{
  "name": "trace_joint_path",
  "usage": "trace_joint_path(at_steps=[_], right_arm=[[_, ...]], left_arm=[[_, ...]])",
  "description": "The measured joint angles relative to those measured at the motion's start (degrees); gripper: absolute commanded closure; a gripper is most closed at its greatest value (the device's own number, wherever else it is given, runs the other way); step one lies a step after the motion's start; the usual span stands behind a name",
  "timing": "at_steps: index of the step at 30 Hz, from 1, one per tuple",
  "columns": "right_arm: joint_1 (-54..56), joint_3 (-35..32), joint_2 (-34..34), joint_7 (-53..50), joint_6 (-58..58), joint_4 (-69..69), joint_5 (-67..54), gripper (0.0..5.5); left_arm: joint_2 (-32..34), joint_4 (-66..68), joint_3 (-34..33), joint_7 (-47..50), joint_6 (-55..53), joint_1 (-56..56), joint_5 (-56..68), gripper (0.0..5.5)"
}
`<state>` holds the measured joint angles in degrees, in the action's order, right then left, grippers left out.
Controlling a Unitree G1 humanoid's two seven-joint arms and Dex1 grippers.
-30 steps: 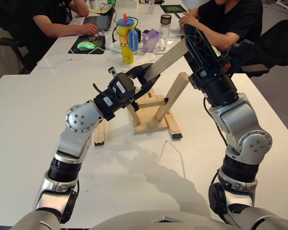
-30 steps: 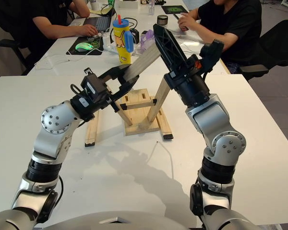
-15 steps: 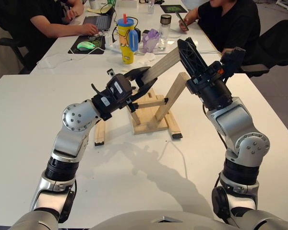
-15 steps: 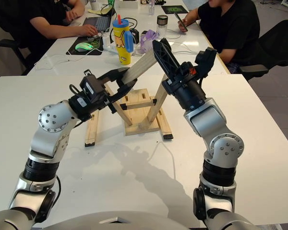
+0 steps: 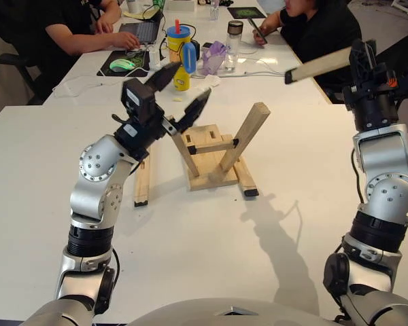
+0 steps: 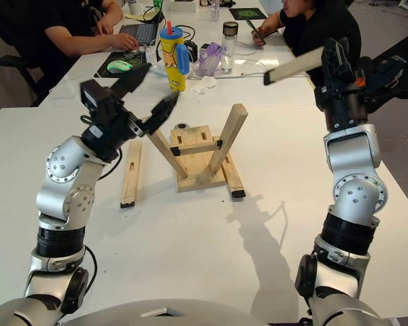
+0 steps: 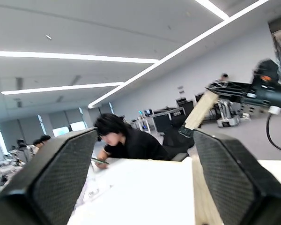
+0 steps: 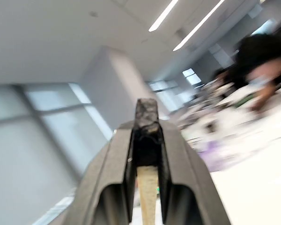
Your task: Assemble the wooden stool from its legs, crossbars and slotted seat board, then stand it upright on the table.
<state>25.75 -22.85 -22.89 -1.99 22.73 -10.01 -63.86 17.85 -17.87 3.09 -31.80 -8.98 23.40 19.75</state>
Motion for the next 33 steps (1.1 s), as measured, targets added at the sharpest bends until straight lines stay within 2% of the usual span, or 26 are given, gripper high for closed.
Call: trace_joint_path(at_steps=[3,7,13,15,17,21,33], right_arm=[[-4.11,3.21,2.74,3.39,-0.3,4.54,5.31,5.09],[-6.27,5.53,7.4,7.85,-1.42,11.61,9.4,5.09],[-7.09,7.54,12.81,11.98,-2.29,18.06,14.07,5.09],[-6.94,8.0,13.63,12.06,-2.38,18.74,15.96,5.09],[-6.95,8.97,14.42,11.64,-2.42,19.1,18.8,5.09],[-7.02,10.76,14.94,9.75,-4.14,18.13,25.22,5.09],[-3.8,9.29,16.04,7.95,-3.13,16.88,29.08,5.09]], left_arm=[[1.05,2.08,2.57,1.21,-0.17,0.59,-5.61,1.77],[2.72,5.54,2.35,4.23,2.24,2.53,-11.45,1.77],[9.57,13.66,1.65,7.33,4.8,5.52,-21.58,1.77],[8.54,14.07,1.6,6.44,3.84,4.84,-19.83,1.77],[4.74,13.35,2.69,5.29,2.02,3.56,-16.23,1.77],[-0.7,4.46,3.7,5.59,1.6,3.84,-11.91,1.77],[-4.09,1.32,4.85,9.2,1.32,0.66,-12.72,1.77]])
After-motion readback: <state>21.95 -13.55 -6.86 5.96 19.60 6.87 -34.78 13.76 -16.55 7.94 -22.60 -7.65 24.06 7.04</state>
